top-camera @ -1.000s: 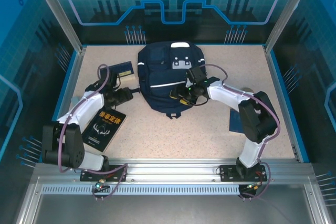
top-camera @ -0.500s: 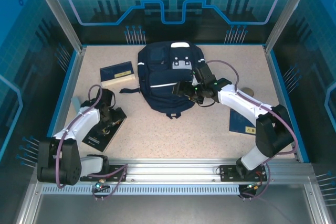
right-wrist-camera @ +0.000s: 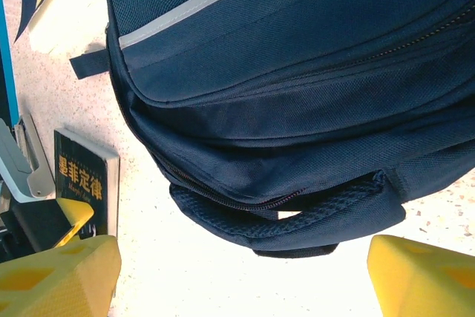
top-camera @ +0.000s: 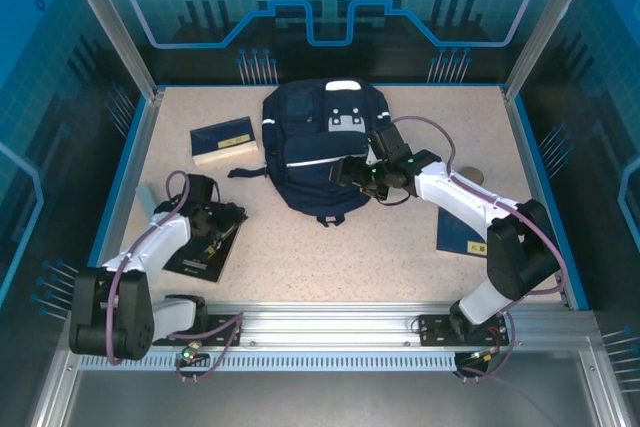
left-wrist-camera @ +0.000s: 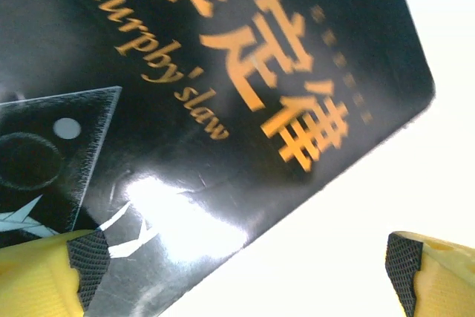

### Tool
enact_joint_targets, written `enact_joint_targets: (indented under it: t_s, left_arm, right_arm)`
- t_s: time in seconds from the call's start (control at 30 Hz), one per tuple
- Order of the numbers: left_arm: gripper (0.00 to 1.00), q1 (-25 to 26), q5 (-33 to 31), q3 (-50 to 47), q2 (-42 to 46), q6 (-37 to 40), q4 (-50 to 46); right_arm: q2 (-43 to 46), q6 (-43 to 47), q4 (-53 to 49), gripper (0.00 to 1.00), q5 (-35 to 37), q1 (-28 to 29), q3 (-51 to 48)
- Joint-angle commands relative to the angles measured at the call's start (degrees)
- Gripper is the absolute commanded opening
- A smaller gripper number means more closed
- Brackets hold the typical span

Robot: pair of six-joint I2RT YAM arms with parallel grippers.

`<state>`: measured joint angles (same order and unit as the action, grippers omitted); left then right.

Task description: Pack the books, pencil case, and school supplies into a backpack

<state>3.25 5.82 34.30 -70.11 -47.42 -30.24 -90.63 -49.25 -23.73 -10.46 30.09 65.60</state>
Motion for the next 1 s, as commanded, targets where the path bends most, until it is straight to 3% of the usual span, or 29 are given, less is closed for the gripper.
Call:
enact_joint_targets:
  t_s: [0.0, 0.27, 0.43, 0.53, 0.63, 0.83, 0.97]
  left_arm:
    - [0.99, 5.3, 12.9, -2.2, -3.2, -7.3, 7.8]
    - [0.98, 17.1, 12.4, 1.0, -10.5, -15.6, 16.3]
    - [0.98, 17.9, 10.2, 5.1, -8.5, -13.2, 12.1]
    - [0.99, 15.8, 7.6, 9.2, -6.1, -7.4, 4.8]
    - [0.99, 10.4, 6.3, 11.2, -3.8, -1.6, -1.8]
    - [0.99, -1.8, 5.7, 9.2, -0.3, 6.9, -7.0]
    - [0.99, -5.0, 6.1, 7.8, -1.5, 8.7, -7.9]
  right_arm:
    - [1.2, -0.4, -1.7, 0.87, 1.3, 1.2, 0.3]
    - [1.2, -0.4, -2.4, 0.87, 2.6, 2.1, 0.0]
    - [1.1, 0.9, -4.1, 0.86, 5.0, 3.7, 1.2]
    - [0.5, 3.3, -6.4, 0.85, 9.3, 7.3, 3.8]
    - [-2.4, 5.3, -8.6, 0.84, 11.8, 11.7, 7.7]
    - [-11.9, 7.1, -11.9, 0.77, 14.1, 20.3, 16.2]
    - [-18.8, 6.6, -13.5, 0.71, 12.6, 23.2, 21.5]
